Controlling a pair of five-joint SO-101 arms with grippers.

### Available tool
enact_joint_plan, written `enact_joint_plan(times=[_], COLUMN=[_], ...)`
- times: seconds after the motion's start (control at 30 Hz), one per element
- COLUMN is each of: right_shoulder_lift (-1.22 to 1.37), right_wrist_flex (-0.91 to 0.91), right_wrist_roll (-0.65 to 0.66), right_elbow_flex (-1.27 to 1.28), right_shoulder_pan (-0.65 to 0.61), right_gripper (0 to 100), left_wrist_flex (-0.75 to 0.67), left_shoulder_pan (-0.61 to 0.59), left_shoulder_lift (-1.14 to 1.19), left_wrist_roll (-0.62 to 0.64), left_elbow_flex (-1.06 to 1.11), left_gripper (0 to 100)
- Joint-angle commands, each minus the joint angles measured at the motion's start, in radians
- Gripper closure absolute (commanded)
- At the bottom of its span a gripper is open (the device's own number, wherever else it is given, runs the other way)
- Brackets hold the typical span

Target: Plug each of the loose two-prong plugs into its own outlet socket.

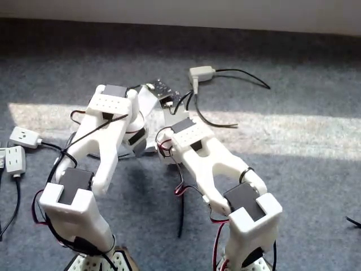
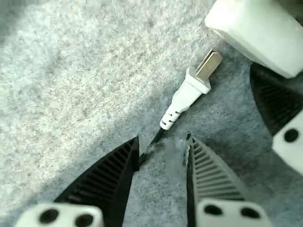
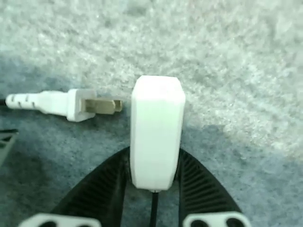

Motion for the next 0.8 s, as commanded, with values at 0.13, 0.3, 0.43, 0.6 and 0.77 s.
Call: enact_joint_plan(times=[0.13, 0.3, 0.43, 0.6, 0.77], right_shoulder_lift=[0.005, 0.005, -0.001, -0.002, -0.015], right_wrist_flex=[-0.015, -0.012, 0.016, 0.099, 0.127], right_wrist_roll=[-0.008, -0.008, -0.008, -0.015, -0.008], right_elbow_flex=[-0.025, -0.025, -0.033, -0.085, -0.096], right_shoulder_pan=[0.022, 0.022, 0.022, 0.019, 0.051], right_gripper=[91.9, 91.5, 90.7, 78.2, 76.4], left_wrist_flex=[-0.123, -0.127, -0.127, -0.127, -0.132], left_shoulder_pan=[0.015, 0.042, 0.042, 0.045, 0.050], left_shoulder_lift=[-0.027, -0.036, -0.036, -0.036, -0.036], left_wrist_roll=[-0.014, -0.104, -0.104, -0.106, -0.109], left_elbow_flex=[0.042, 0.091, 0.091, 0.088, 0.088], left_gripper=[82, 82, 82, 82, 82])
